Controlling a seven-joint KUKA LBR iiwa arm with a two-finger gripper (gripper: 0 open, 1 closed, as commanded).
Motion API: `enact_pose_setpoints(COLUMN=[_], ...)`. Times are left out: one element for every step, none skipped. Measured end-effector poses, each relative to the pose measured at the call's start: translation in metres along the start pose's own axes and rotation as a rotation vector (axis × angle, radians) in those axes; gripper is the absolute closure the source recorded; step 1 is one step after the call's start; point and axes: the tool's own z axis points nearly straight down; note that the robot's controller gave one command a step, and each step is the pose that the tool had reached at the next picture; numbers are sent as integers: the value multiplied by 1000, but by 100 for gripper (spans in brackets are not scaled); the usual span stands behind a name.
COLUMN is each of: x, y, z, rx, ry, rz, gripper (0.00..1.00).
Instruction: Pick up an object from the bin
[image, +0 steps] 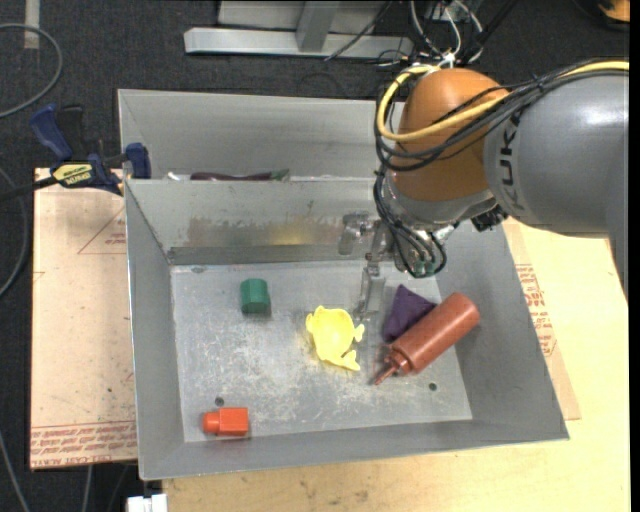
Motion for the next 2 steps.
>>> enact_pose_setpoints(x=[32,41], y=[-11,-1], z=[25,45], rx=[0,0], ry=[4,0], rz=[227,153], gripper=[0,0])
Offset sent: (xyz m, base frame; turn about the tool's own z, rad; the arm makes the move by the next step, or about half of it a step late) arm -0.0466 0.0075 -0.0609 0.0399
